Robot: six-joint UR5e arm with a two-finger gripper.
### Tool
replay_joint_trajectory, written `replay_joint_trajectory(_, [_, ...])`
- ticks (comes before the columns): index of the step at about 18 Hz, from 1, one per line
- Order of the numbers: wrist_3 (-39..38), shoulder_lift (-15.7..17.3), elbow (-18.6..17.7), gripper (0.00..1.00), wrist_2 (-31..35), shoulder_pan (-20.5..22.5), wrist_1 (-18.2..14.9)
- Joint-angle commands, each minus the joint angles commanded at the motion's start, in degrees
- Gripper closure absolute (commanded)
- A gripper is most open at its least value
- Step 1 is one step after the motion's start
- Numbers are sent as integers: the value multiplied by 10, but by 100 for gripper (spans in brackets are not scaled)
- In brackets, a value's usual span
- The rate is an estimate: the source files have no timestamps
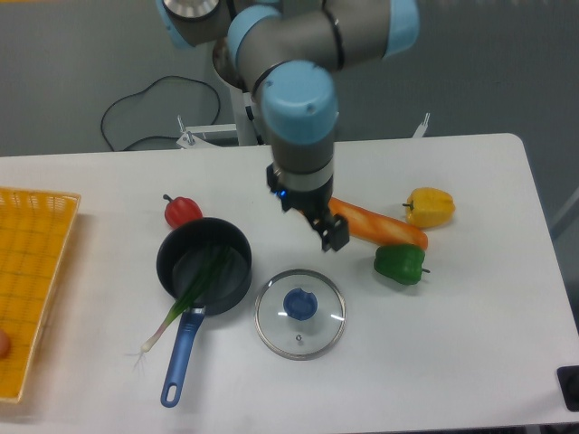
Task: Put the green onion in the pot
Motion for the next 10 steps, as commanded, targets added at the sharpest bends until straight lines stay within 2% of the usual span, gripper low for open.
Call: replay_joint_trajectory(10, [0,11,-12,0,-16,8,-5])
